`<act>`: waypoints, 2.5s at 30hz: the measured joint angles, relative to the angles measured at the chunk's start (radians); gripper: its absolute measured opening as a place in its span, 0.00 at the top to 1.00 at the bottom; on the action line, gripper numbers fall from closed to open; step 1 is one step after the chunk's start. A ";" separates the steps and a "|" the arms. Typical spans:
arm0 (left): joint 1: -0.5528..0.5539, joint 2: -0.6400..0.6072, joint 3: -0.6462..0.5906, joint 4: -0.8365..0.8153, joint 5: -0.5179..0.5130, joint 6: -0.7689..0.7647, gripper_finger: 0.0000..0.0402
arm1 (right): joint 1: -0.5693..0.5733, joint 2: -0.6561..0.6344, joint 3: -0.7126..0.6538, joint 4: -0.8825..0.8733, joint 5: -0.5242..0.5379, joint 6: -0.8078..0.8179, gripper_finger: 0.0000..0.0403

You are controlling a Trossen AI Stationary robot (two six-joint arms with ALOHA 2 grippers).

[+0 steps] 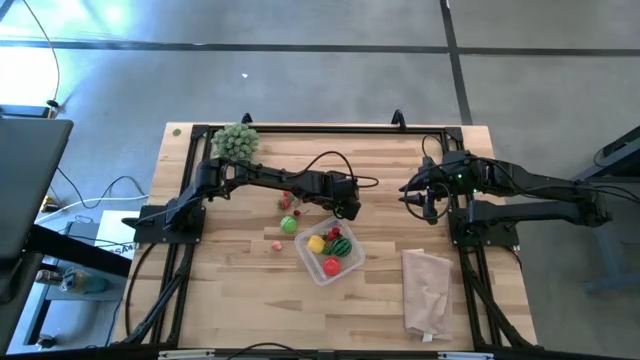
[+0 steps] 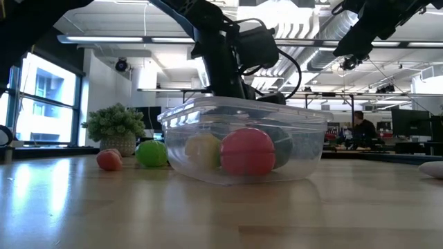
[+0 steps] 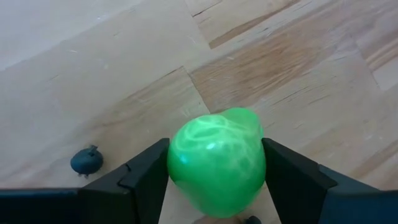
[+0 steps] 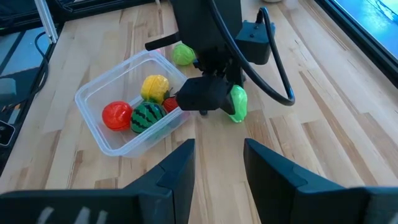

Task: Pick and placing Produce into tupperware
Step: Put the green pear into the transparent bin

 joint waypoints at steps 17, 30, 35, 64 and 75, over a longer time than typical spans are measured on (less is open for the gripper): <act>0.000 0.000 0.027 -0.029 -0.048 0.003 0.45 | 0.000 0.000 0.000 0.000 -0.001 0.000 0.68; 0.000 -0.001 0.248 -0.317 -0.100 0.036 0.44 | 0.000 0.000 0.000 0.000 -0.004 0.000 0.68; -0.013 -0.001 0.357 -0.466 -0.108 0.035 0.44 | 0.000 0.000 0.000 0.000 -0.004 0.000 0.68; -0.424 -0.011 0.542 -0.830 -0.314 -0.207 0.44 | 0.000 0.000 0.000 0.000 0.000 0.000 0.68; -0.445 -0.009 0.314 -0.593 -0.313 -0.266 0.44 | 0.000 0.000 0.000 0.000 0.000 0.000 0.68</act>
